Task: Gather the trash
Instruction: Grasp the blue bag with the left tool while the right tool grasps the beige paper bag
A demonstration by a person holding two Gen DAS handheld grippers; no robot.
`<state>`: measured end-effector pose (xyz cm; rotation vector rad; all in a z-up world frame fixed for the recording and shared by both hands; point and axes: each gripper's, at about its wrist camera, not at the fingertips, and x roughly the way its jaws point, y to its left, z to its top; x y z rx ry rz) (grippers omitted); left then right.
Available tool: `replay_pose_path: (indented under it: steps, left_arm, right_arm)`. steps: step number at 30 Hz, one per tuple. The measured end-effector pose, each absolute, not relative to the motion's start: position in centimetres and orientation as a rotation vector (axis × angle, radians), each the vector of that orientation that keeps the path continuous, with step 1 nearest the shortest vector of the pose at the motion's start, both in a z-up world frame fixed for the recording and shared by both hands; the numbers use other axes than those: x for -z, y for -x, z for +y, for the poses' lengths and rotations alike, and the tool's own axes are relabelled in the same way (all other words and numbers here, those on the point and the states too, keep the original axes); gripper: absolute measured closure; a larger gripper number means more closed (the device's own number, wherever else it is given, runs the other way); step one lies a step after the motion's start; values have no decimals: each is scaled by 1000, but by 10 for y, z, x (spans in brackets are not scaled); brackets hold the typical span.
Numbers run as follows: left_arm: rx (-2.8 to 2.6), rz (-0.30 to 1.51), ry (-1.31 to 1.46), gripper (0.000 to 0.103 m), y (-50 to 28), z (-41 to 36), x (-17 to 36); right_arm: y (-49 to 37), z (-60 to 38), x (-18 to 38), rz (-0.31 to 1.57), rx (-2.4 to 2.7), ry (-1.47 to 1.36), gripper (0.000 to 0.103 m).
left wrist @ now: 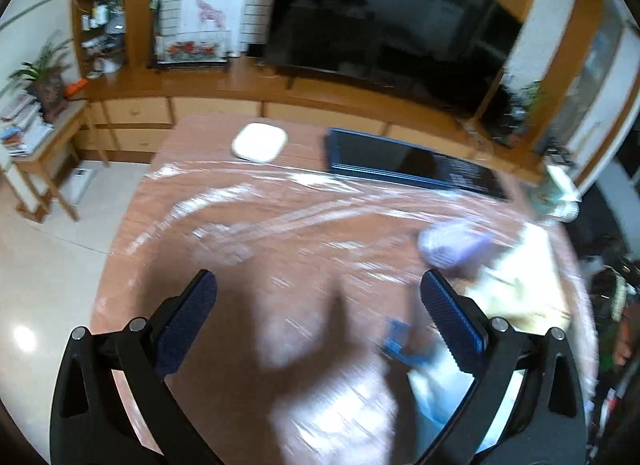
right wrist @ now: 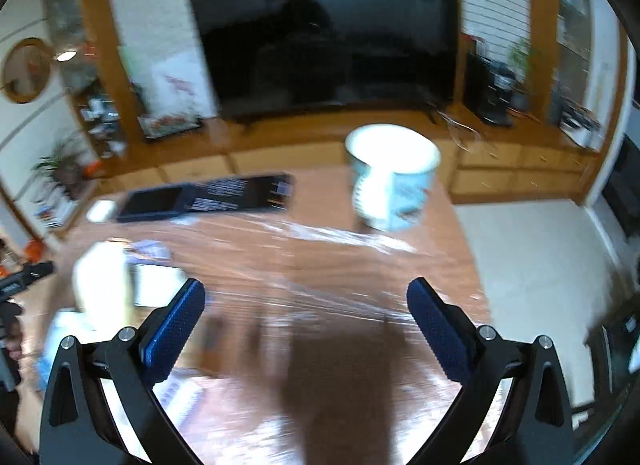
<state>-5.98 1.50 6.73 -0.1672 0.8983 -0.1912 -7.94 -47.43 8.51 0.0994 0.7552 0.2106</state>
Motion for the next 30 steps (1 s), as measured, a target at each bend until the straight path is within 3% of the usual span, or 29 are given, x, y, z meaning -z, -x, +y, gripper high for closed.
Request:
replay_pose_path:
  steps: [10, 17, 24, 30]
  left_arm:
    - [445, 966, 187, 2, 121, -50, -62]
    - [464, 1045, 206, 2, 112, -65, -36]
    - [443, 1087, 217, 2, 106, -65, -20]
    - [437, 1075, 203, 2, 106, -63, -18]
  right_arm:
    - [69, -364, -74, 881, -479, -20, 4]
    - [52, -321, -46, 1013, -501, -12, 4]
    - [47, -305, -42, 1028, -480, 49, 4]
    - [46, -300, -31, 1044, -471, 68, 16]
